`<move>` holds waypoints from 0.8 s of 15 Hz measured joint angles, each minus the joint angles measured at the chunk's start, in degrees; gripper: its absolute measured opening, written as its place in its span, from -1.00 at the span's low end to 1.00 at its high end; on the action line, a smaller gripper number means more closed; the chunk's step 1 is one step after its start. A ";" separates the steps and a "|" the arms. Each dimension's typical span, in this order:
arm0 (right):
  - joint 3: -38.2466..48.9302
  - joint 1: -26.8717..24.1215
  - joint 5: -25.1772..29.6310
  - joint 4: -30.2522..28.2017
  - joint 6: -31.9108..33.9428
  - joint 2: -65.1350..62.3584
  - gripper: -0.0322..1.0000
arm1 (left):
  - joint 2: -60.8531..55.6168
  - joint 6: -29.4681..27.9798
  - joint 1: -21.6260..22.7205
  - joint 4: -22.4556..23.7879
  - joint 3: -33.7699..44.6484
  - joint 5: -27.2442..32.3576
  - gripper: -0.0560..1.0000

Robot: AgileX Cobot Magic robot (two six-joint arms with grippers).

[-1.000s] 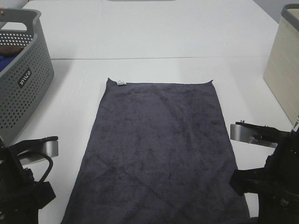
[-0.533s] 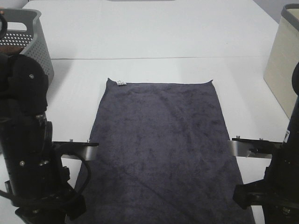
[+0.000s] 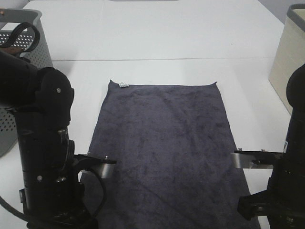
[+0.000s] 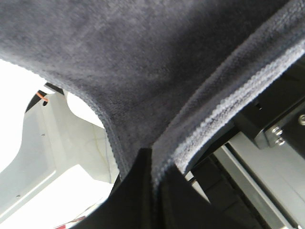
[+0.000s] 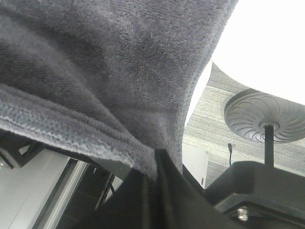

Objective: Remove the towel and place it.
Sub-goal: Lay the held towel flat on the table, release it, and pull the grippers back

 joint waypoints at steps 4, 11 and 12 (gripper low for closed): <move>0.00 -0.06 -0.34 0.97 0.00 0.00 -0.92 | 0.06 -0.11 -0.23 0.63 -1.03 0.69 -0.89; 0.11 -0.11 0.40 1.95 -1.32 0.00 -0.78 | 0.06 -0.11 -4.64 0.17 -4.35 1.60 -0.35; 0.11 -0.11 0.40 2.46 -1.32 0.00 -0.61 | 0.06 -0.11 -6.19 0.17 -4.35 1.60 -0.15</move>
